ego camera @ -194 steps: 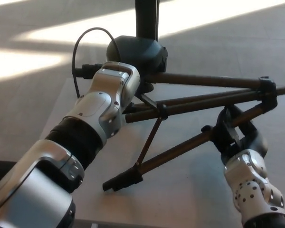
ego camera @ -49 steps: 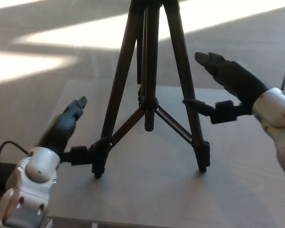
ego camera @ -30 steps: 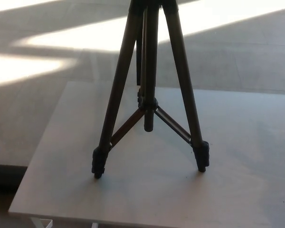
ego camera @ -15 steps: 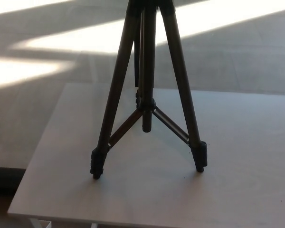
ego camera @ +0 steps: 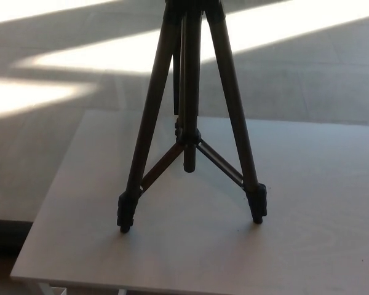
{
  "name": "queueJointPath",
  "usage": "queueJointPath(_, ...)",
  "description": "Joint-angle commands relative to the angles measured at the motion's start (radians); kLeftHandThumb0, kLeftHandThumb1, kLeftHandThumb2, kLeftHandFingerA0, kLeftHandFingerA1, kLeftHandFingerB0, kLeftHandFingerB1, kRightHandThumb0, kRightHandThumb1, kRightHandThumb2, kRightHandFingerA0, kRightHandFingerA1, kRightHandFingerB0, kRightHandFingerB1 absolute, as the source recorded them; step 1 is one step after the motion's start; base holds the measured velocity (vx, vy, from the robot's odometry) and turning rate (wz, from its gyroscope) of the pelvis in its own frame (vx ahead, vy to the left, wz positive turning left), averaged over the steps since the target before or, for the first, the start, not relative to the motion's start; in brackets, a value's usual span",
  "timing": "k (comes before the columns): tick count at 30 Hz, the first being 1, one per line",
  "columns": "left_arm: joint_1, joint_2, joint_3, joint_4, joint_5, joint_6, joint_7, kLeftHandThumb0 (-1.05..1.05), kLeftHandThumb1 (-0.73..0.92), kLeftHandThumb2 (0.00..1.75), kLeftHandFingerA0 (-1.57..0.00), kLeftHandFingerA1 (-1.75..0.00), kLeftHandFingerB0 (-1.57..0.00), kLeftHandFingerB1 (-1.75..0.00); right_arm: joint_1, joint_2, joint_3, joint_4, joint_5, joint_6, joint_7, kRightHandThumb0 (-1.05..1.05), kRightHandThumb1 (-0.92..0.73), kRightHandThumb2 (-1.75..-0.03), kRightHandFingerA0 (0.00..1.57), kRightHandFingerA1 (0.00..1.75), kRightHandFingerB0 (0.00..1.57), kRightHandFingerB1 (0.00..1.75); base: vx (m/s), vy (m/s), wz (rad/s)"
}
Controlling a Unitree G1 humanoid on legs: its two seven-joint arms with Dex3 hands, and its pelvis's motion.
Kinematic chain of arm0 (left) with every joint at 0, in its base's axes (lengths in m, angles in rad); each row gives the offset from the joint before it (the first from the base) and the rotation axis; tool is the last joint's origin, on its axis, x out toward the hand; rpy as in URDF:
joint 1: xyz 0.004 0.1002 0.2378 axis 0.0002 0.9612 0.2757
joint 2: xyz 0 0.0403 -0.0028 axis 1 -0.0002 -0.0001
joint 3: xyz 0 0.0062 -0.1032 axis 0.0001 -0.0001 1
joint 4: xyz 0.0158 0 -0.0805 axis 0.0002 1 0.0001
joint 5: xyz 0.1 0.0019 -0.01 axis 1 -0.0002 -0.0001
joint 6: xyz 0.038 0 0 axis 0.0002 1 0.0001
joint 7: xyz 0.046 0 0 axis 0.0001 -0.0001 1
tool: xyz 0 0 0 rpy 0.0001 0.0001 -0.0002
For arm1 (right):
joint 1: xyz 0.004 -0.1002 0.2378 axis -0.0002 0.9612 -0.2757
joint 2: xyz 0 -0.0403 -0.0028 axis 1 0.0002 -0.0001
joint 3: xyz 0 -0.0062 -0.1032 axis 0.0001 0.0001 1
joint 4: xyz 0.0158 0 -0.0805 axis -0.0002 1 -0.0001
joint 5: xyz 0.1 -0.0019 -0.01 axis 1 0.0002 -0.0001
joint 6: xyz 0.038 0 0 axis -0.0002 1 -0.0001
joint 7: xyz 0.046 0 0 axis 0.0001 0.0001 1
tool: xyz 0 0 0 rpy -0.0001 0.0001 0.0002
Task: Use both hands of the robot to pick up the tripod lying in the middle of the desk and make it stand upright on the desk
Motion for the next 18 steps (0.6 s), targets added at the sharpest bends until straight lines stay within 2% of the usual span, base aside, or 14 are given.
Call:
queueJointPath(1, 0.023, 0.117, 0.146, 0.453, -0.158, -0.241, 0.114, -0.64, 0.63, 0.89, -0.39, -0.69, -0.15, -0.55, -0.177, 0.111, -0.227, 0.488, 0.232, -0.3, -0.358, -0.71, -0.49, -0.86, 0.0, 0.19, 0.0, 0.14, 0.0, 0.0, 0.0)
queueJointPath(2, 0.019, 0.11, 0.14, 0.446, -0.153, -0.237, 0.12, -0.63, 0.64, 0.9, -0.42, -0.73, -0.16, -0.56, -0.184, 0.103, -0.243, 0.515, 0.251, -0.301, -0.342, -0.73, -0.52, -0.82, 0.0, 0.07, 0.0, 0.05, 0.0, 0.0, 0.0)
queueJointPath(5, 0.01, 0.113, 0.126, 0.456, -0.146, -0.244, 0.124, -0.63, 0.64, 0.9, -0.42, -0.73, -0.16, -0.56, -0.191, 0.09, -0.254, 0.557, 0.26, -0.32, -0.336, -0.73, -0.52, -0.82, 0.0, 0.07, 0.0, 0.05, 0.0, 0.0, 0.0)
queueJointPath(6, 0.011, 0.106, 0.126, 0.441, -0.146, -0.24, 0.127, -0.6, 0.65, 0.89, -0.4, -0.72, -0.16, -0.57, -0.185, 0.1, -0.244, 0.576, 0.253, -0.335, -0.322, -0.6, -0.72, -0.61, 0.0, 0.14, 0.0, 0.19, 0.0, 0.0, 0.0)
queueJointPath(7, 0.013, 0.101, 0.118, 0.427, -0.14, -0.239, 0.125, -0.59, 0.65, 0.86, -0.39, -0.72, -0.18, -0.57, -0.171, 0.109, -0.246, 0.59, 0.258, -0.35, -0.297, -0.74, -0.54, -0.84, 0.0, 0.06, 0.0, 0.08, 0.0, 0.0, 0.0)
queueJointPath(8, 0.017, 0.1, 0.106, 0.427, -0.132, -0.248, 0.111, -0.58, 0.67, 0.86, -0.36, -0.7, -0.18, -0.57, -0.158, 0.114, -0.236, 0.59, 0.251, -0.36, -0.277, -0.68, -0.52, -0.85, 0.0, 0.13, 0.0, 0.16, 0.0, 0.0, 0.0)
queueJointPath(9, 0.013, 0.099, 0.084, 0.437, -0.116, -0.264, 0.097, -0.58, 0.67, 0.87, -0.37, -0.7, -0.17, -0.55, -0.12, 0.12, -0.185, 0.575, 0.207, -0.39, -0.228, -0.68, -0.57, -0.89, 0.0, 0.14, 0.0, 0.17, 0.0, 0.0, 0.0)
queueJointPath(10, 0.008, 0.098, 0.077, 0.448, -0.115, -0.271, 0.084, -0.59, 0.67, 0.87, -0.36, -0.68, -0.17, -0.55, -0.11, 0.126, -0.188, 0.568, 0.21, -0.413, -0.223, -0.62, -0.54, -0.92, 0.0, 0.24, 0.01, 0.27, 0.0, 0.0, 0.0)
queueJointPath(11, 0.004, 0.096, 0.068, 0.447, -0.111, -0.271, 0.085, -0.55, 0.8, 0.62, -0.37, -0.69, -0.16, -0.5, -0.103, 0.129, -0.182, 0.566, 0.209, -0.434, -0.213, -0.6, -0.72, -0.65, 0.04, 0.24, 0.08, 0.21, 0.0, 0.0, 0.0)
queueJointPath(12, 0.001, 0.092, 0.07, 0.443, -0.118, -0.273, 0.075, -0.56, 0.79, 0.63, -0.35, -0.72, -0.16, -0.51, -0.1, 0.132, -0.179, 0.567, 0.209, -0.451, -0.203, -0.62, -0.52, -0.91, 0.0, 0.29, 0.04, 0.29, 0.0, 0.0, 0.0)
queueJointPath(13, -0.003, 0.09, 0.073, 0.444, -0.126, -0.272, 0.075, -0.59, 0.64, 0.89, -0.38, -0.71, -0.14, -0.55, -0.1, 0.13, -0.172, 0.583, 0.206, -0.469, -0.197, -0.64, -0.51, -0.9, 0.01, 0.28, 0.04, 0.29, 0.0, 0.0, 0.0)
queueJointPath(15, -0.004, 0.085, 0.088, 0.441, -0.148, -0.273, 0.056, -0.59, 0.65, 0.84, -0.35, -0.7, -0.14, -0.57, -0.097, 0.125, -0.161, 0.597, 0.206, -0.484, -0.175, -0.6, -0.5, -0.9, 0.0, 0.29, 0.01, 0.26, 0.0, 0.0, 0.0)
queueJointPath(16, -0.006, 0.083, 0.096, 0.437, -0.16, -0.277, 0.045, -0.55, 0.76, 0.62, -0.37, -0.72, -0.1, -0.55, -0.096, 0.128, -0.146, 0.604, 0.198, -0.507, -0.164, -0.59, -0.49, -0.89, 0.0, 0.3, 0.01, 0.28, 0.0, 0.0, 0.0)
queueJointPath(18, -0.02, 0.093, 0.1, 0.426, -0.178, -0.255, 0.019, -0.55, 0.81, 0.63, -0.32, -0.71, -0.08, -0.54, -0.114, 0.134, -0.138, 0.609, 0.204, -0.511, -0.162, -0.59, -0.47, -0.85, 0.02, 0.41, 0.03, 0.32, 0.0, 0.0, 0.0)
